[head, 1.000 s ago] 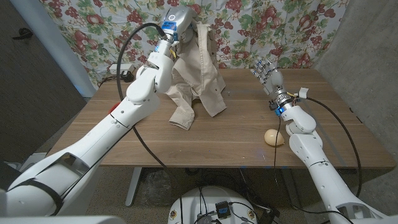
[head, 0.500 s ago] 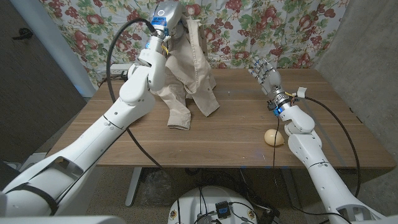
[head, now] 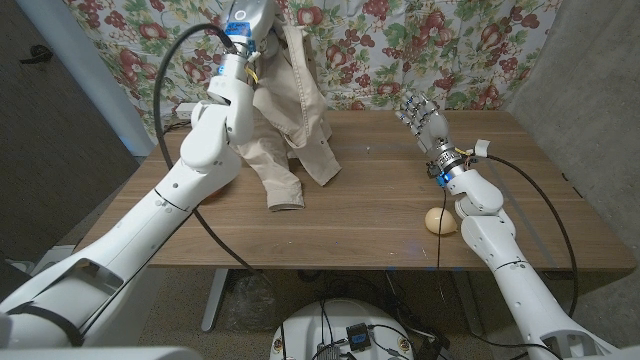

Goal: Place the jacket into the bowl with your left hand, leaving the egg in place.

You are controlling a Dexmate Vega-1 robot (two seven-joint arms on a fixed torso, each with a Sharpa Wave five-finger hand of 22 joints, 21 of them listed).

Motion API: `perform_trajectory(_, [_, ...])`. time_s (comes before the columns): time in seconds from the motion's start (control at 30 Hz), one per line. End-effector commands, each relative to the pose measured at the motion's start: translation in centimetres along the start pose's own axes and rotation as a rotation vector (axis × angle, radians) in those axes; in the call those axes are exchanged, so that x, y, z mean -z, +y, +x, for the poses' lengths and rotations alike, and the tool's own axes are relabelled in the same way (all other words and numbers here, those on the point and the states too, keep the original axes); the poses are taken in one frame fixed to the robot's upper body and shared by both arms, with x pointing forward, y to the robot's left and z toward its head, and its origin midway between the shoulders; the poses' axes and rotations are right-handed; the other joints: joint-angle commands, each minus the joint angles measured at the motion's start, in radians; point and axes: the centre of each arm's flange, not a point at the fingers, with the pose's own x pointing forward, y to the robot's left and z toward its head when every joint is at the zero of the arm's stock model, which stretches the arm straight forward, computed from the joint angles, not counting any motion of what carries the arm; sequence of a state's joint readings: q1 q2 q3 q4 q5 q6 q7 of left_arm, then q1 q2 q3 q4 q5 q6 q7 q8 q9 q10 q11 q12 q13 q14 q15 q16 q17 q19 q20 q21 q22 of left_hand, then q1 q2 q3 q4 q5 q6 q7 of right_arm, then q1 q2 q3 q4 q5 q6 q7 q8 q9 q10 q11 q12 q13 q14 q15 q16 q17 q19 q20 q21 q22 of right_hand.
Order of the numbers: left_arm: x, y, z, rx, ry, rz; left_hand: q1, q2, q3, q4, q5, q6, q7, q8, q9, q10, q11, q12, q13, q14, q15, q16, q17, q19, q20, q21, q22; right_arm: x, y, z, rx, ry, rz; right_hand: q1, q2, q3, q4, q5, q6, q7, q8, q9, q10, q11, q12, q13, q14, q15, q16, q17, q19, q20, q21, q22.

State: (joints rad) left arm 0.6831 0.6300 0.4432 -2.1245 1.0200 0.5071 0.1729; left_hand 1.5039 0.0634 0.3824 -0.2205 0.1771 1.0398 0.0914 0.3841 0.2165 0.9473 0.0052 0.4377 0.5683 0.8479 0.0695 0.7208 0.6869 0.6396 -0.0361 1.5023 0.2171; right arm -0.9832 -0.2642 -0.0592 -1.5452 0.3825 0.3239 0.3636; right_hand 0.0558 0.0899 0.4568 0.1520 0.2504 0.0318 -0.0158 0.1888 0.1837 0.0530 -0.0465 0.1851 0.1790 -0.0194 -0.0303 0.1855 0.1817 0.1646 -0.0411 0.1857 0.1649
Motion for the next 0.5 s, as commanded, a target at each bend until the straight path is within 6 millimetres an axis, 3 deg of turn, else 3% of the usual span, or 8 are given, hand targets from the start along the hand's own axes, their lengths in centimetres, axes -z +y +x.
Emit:
perform_trajectory(0.03, [1.5, 0.8, -0.2, 0.014, 0.052, 0.033, 0.017, 0.005, 0.08, 0.059, 0.006, 0.018, 0.012, -0.003, 0.002, 0.015, 0.003, -0.003, 0.001, 0.192, -0.252, -0.006, 0.352, 0.013, -0.122, 0.009, 0.003, 0.5, 0.6, 0.6, -0.008, 0.004, 0.006, -0.007, 0.05, 0.011, 0.001, -0.003, 0.009, -0.001, 0.004, 0.002, 0.002, 0.001, 0.002, 0.003, 0.01, -0.026, 0.003, 0.001, 0.009, -0.07, 0.006, 0.004])
perform_trajectory(0.5, [3.5, 1.3, -0.1, 0.012, 0.12, 0.094, 0.016, 0.003, 0.089, 0.058, 0.003, 0.019, 0.012, -0.008, 0.006, 0.018, 0.001, -0.01, 0.006, 0.196, -0.251, -0.012, 0.36, 0.015, -0.124, 0.016, -0.002, 0.5, 1.0, 1.8, -0.016, 0.0, 0.005, -0.007, 0.049, 0.011, 0.001, -0.003, 0.009, -0.001, 0.004, 0.002, 0.001, -0.001, 0.002, 0.003, 0.009, -0.026, 0.003, 0.001, 0.009, -0.07, 0.006, 0.004])
